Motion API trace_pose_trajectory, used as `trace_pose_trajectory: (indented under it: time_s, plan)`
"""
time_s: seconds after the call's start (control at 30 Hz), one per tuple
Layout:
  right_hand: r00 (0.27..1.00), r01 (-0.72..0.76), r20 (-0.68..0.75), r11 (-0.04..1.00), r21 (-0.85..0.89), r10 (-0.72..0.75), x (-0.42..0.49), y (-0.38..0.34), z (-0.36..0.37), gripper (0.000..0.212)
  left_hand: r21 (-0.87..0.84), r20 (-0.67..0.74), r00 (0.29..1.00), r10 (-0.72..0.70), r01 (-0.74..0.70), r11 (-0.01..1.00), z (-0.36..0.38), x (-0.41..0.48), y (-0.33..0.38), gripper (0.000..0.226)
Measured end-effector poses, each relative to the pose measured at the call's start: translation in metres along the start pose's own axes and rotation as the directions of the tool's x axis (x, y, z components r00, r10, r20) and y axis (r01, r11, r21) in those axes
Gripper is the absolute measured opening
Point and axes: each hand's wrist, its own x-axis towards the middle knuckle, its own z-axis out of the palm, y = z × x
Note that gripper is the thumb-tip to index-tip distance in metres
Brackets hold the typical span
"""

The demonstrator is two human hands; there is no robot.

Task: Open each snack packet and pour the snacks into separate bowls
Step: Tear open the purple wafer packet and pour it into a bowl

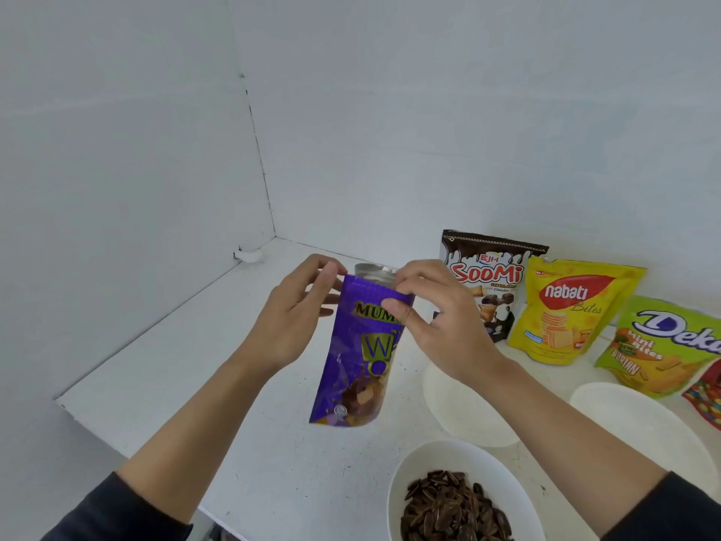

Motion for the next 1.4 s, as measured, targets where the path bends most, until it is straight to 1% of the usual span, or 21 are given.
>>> trace_pose_trajectory:
  time_s: [0.1,0.2,0.27,0.33,0.47,0.57,0.67,0.77,0.83,0.9,0.97,1.03,1.17,1.3,1.33,1.4]
  plan:
    - [0.996,-0.039,-0.078,0.999,0.008,0.039,0.01,-0.001,-0.004,0.018,-0.016,0.08,0.996,0.026,-0.025,1.0,0.007,0.0,0.0,0.033]
    - [0.989,-0.046,-0.143,0.999,-0.011,0.044,0.019,-0.002,-0.01,0.026,0.047,0.132,0.991,0.02,-0.026,0.999,0.015,0.0,0.0,0.032]
    - [0.979,-0.048,-0.201,0.998,-0.038,0.039,0.023,-0.003,-0.017,0.031,0.064,0.156,0.988,0.007,-0.018,0.998,0.023,-0.002,-0.002,0.045]
    - [0.965,-0.061,-0.257,0.997,-0.055,0.045,0.025,-0.005,-0.025,0.033,0.033,0.18,0.984,-0.012,0.006,0.999,0.034,-0.006,0.0,0.056]
    - [0.93,-0.116,-0.356,0.992,-0.044,0.093,0.025,-0.009,-0.045,0.025,0.021,0.198,0.98,0.004,-0.008,1.0,0.053,-0.012,0.004,0.068]
    - [0.906,-0.152,-0.405,0.988,-0.036,0.125,0.017,-0.01,-0.061,0.022,-0.044,0.195,0.98,-0.032,0.041,0.998,0.066,-0.012,0.008,0.062]
    - [0.893,-0.194,-0.424,0.979,-0.058,0.152,0.003,-0.009,-0.077,0.028,-0.147,0.184,0.978,-0.094,0.122,0.982,0.082,-0.014,0.015,0.054]
    - [0.907,-0.199,-0.396,0.975,-0.097,0.146,-0.01,-0.014,-0.098,0.03,-0.17,0.155,0.983,-0.102,0.129,0.977,0.093,-0.018,0.021,0.049]
    - [0.926,-0.196,-0.341,0.978,-0.071,0.161,-0.018,-0.019,-0.115,0.023,-0.159,0.16,0.983,-0.089,0.114,0.981,0.098,-0.023,0.025,0.046]
    - [0.95,-0.203,-0.249,0.979,-0.034,0.189,-0.023,-0.025,-0.133,0.016,-0.151,0.192,0.979,-0.074,0.104,0.983,0.102,-0.029,0.029,0.045]
    - [0.97,-0.209,-0.13,0.978,-0.001,0.207,-0.026,-0.03,-0.151,0.023,-0.143,0.221,0.973,-0.064,0.097,0.985,0.104,-0.034,0.034,0.043]
    - [0.981,-0.192,-0.044,0.981,-0.016,0.191,-0.028,-0.034,-0.165,0.03,-0.135,0.247,0.968,-0.054,0.09,0.987,0.107,-0.039,0.04,0.042]
    - [0.987,-0.158,0.022,0.987,-0.024,0.159,-0.036,-0.042,-0.182,0.032,-0.123,0.292,0.955,-0.052,0.092,0.988,0.113,-0.047,0.049,0.045]
    - [0.979,-0.195,0.036,0.976,-0.099,0.199,-0.049,-0.039,-0.186,0.021,-0.099,0.351,0.935,-0.048,0.088,0.991,0.12,-0.053,0.054,0.047]
    - [0.973,-0.223,0.041,0.972,-0.077,0.226,-0.052,-0.039,-0.187,0.018,-0.096,0.362,0.931,-0.048,0.088,0.991,0.121,-0.054,0.056,0.046]
    - [0.95,-0.306,0.077,0.951,0.052,0.301,-0.057,-0.041,-0.189,0.015,-0.096,0.38,0.924,-0.042,0.085,0.992,0.123,-0.055,0.058,0.045]
